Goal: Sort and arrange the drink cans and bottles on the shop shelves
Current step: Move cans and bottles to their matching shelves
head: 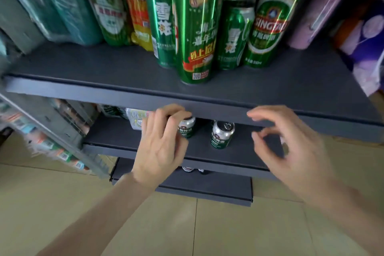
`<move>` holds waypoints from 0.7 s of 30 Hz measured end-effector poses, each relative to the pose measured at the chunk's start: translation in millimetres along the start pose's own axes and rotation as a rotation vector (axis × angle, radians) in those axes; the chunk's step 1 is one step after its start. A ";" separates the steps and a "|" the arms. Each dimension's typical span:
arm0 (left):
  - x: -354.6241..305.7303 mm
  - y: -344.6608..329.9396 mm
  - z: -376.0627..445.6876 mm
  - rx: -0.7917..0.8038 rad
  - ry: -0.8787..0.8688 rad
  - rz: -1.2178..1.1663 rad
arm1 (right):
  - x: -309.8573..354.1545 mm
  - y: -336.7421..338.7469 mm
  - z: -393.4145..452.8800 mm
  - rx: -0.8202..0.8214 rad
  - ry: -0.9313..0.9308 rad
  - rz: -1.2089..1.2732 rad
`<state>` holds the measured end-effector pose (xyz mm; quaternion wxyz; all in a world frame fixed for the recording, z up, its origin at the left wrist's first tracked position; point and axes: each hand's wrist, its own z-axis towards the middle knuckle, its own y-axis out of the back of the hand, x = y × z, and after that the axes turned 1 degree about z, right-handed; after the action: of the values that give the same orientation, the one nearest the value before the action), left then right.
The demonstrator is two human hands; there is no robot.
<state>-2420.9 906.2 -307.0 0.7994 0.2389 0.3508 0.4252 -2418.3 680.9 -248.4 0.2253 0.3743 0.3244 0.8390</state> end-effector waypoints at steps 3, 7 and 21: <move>-6.8 2.4 26.8 -0.036 0.140 0.129 | -1.2 11.6 56.9 -0.059 -0.047 -0.020; -7.2 -6.8 32.5 -0.034 0.246 0.221 | -8.2 -9.4 116.7 -0.073 -0.173 -0.116; -5.6 -4.6 35.9 -0.038 0.243 0.275 | 10.9 -4.6 114.0 -0.281 -0.223 -0.186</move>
<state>-2393.3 896.0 -285.1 0.6898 0.2162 0.4008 0.5628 -2336.2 733.7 -188.4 0.3863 0.3984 0.2105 0.8049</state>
